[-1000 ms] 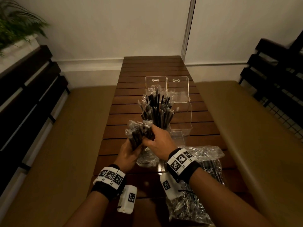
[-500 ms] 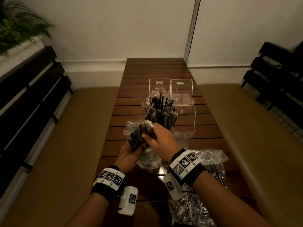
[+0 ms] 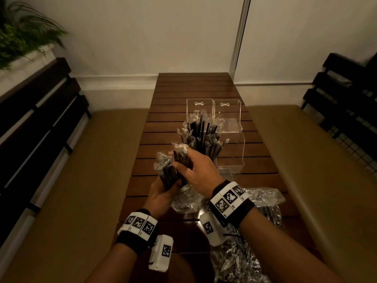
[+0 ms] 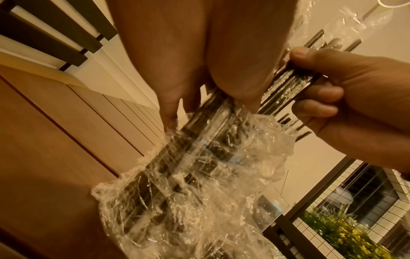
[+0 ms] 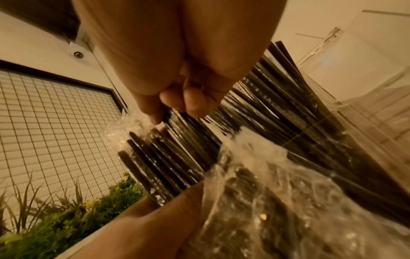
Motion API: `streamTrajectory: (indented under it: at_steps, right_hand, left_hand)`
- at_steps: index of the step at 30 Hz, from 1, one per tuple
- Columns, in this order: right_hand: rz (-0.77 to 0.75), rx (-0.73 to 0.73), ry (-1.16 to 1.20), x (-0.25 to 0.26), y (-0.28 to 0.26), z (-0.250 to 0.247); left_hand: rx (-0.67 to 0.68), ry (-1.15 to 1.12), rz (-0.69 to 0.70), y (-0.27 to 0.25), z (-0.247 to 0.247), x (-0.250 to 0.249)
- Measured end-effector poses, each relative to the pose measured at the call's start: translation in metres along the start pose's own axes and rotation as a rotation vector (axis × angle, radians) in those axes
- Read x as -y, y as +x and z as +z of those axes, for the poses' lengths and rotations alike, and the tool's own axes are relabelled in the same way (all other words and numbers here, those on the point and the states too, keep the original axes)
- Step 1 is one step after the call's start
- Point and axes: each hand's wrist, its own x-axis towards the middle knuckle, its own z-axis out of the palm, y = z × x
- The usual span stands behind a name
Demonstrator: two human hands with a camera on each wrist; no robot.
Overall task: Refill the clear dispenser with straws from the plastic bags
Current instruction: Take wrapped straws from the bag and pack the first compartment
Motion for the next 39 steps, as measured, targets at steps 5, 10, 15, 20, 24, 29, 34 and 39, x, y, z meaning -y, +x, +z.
streamTrajectory:
  at_steps: [5, 10, 15, 20, 24, 29, 34, 39]
  right_hand:
    - [0.039, 0.085, 0.057, -0.004, -0.002, 0.003]
    - [0.104, 0.146, 0.094, -0.008, -0.007, 0.012]
    - [0.096, 0.142, -0.062, -0.008, -0.008, 0.009]
    - [0.042, 0.063, -0.148, -0.005, -0.006, 0.002]
    - [-0.040, -0.017, -0.277, 0.009, -0.006, -0.004]
    - [-0.071, -0.080, -0.247, 0.014, -0.005, -0.005]
    - [0.014, -0.028, -0.098, 0.015, -0.005, -0.003]
    - [0.018, 0.016, -0.009, 0.014, -0.010, 0.000]
  left_hand:
    - [0.056, 0.058, 0.024, -0.003, -0.005, 0.002]
    - [0.075, 0.125, 0.059, -0.003, -0.005, 0.005]
    - [0.075, -0.001, 0.001, -0.002, -0.005, 0.002]
    - [0.143, -0.073, -0.010, -0.005, -0.004, 0.007]
    - [0.105, -0.060, -0.017, -0.005, -0.003, 0.011]
    - [0.064, 0.073, -0.033, -0.004, 0.000, 0.008]
    - [0.057, 0.023, -0.034, -0.006, 0.002, 0.002]
    - [0.061, 0.012, 0.034, -0.006, 0.002, -0.003]
